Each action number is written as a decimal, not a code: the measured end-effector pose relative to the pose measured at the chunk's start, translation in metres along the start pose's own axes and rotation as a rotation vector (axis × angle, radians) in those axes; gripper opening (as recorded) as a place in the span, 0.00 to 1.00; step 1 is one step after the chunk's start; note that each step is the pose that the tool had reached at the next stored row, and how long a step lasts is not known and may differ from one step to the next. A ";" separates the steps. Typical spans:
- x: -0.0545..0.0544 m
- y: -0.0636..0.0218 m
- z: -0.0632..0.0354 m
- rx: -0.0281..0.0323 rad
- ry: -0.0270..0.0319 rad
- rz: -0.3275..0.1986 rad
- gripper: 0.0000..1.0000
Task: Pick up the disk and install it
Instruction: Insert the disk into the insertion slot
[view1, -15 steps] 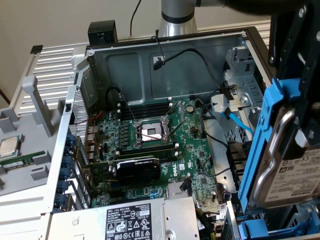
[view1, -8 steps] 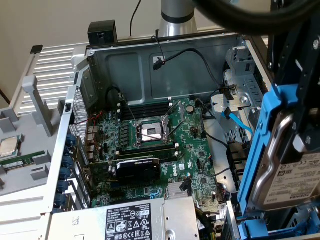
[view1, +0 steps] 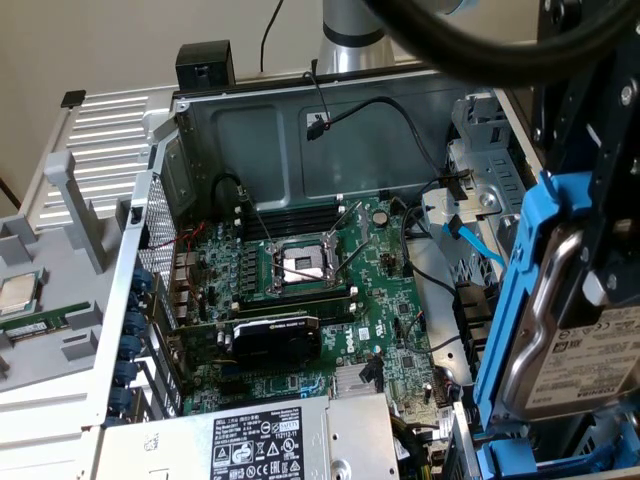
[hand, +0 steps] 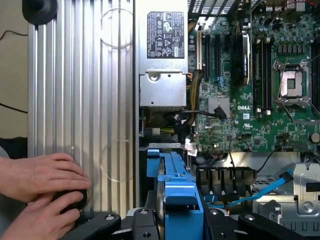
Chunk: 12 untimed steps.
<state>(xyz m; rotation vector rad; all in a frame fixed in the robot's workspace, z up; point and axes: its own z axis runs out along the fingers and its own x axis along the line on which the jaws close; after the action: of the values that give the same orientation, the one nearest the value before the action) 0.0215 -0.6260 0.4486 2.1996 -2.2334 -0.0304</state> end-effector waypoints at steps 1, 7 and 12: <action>0.000 0.0000 0.0001 0.0000 0.0001 0.000 0.37; 0.000 0.0000 0.0014 0.0000 0.0000 -0.001 0.37; 0.000 -0.0001 0.0041 -0.0001 0.0002 -0.001 0.37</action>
<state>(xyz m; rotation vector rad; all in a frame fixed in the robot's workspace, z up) 0.0215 -0.6260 0.4446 2.2009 -2.2319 -0.0303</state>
